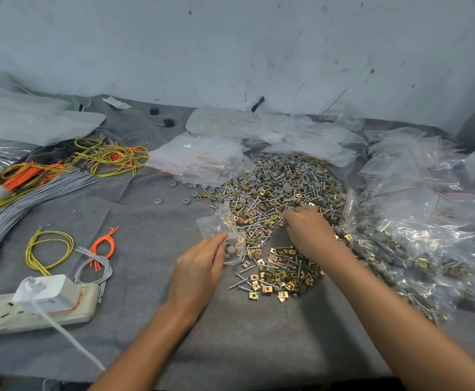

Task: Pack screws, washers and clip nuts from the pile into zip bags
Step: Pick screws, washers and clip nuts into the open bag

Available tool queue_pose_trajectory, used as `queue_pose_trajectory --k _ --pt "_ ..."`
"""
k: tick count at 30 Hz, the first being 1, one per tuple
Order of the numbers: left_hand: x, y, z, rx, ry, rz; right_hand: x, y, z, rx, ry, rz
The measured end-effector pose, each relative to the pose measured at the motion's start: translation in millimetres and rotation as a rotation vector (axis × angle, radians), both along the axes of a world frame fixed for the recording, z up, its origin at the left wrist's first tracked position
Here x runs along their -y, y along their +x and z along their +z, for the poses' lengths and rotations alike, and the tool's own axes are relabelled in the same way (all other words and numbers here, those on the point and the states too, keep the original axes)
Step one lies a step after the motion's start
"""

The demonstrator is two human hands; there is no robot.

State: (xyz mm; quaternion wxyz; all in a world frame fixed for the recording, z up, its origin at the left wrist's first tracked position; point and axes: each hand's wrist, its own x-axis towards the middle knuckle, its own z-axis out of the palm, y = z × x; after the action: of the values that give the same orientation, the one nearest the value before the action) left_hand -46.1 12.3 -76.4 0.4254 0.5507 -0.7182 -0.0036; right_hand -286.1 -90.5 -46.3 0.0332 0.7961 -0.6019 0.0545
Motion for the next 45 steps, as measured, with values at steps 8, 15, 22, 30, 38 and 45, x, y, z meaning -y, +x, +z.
queue_pose_trajectory --k 8,15,22,30,38,45 --pt "0 0 1 0.003 0.0 0.005 3 3 4 -0.063 -0.023 0.016" --pt "-2 0 3 0.0 0.0 0.001 -2 6 12 -0.092 0.017 0.033" --pt "-1 -1 4 -0.009 0.006 0.001 -56 23 21 0.484 0.058 0.09" --pt "1 -1 -1 0.004 0.007 0.016 -102 67 3 0.514 -0.028 0.245" --pt "0 0 -1 0.021 0.003 0.017 -87 86 -8 0.347 -0.155 0.175" --pt "0 -1 0 0.012 0.0 0.019 -94 76 -5 0.413 -0.166 0.16"
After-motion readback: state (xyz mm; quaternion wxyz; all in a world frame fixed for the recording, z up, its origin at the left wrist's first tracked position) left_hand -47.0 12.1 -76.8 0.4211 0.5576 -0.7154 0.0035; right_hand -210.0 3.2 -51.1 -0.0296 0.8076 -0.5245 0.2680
